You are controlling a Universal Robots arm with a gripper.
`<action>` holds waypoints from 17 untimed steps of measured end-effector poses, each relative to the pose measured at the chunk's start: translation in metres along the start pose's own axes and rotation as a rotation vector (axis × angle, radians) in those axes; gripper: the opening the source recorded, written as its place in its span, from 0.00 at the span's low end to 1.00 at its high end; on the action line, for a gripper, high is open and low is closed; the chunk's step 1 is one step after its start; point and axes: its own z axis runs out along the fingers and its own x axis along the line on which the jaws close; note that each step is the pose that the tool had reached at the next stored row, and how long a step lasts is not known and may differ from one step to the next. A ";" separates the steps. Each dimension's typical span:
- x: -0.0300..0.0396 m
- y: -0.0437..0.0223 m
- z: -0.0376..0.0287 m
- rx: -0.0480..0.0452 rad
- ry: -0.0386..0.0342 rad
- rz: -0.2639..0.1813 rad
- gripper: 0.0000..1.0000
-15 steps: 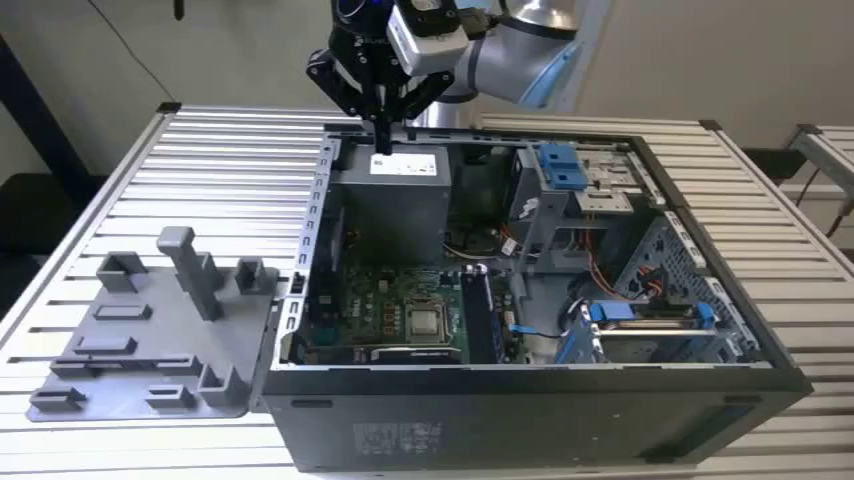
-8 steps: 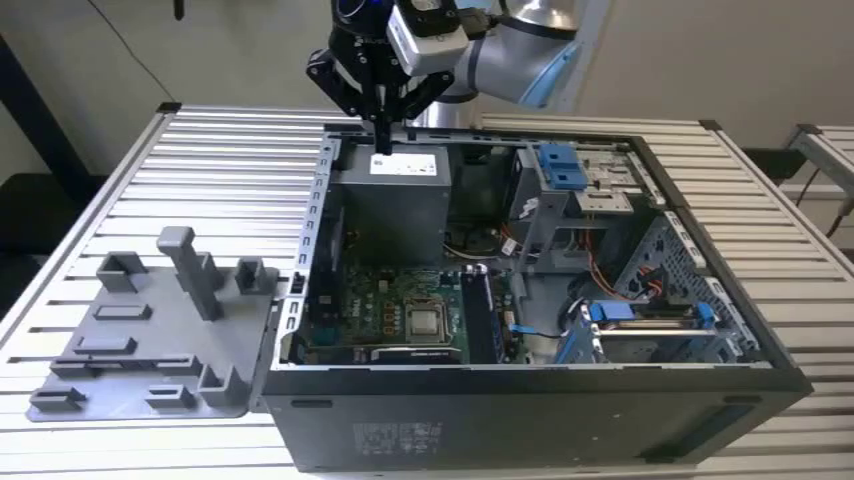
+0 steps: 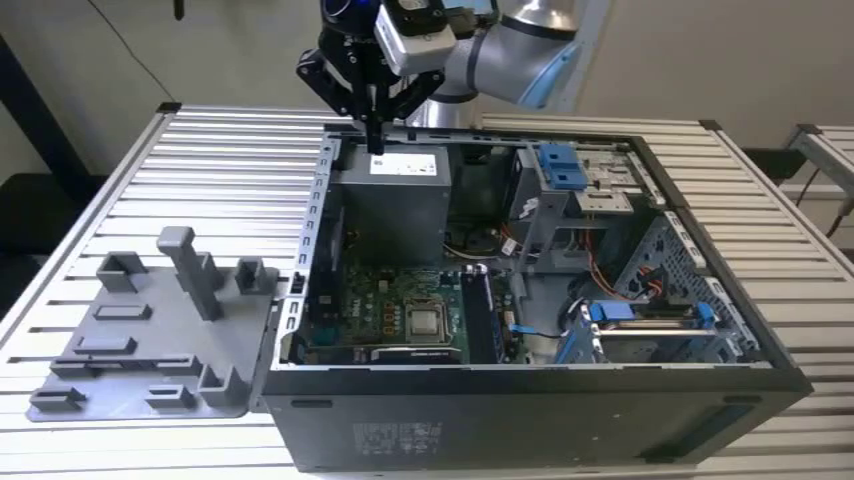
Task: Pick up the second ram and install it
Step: 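Reach for the second ram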
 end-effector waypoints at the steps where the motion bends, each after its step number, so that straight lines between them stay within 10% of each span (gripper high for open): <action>1: 0.0018 -0.0001 0.0000 0.0000 0.0001 0.000 0.11; 11: 0.0301 -0.0021 -0.0007 0.0002 0.0019 0.000 0.11; 17: 0.0442 -0.0031 -0.0010 0.0012 0.0179 -0.001 0.11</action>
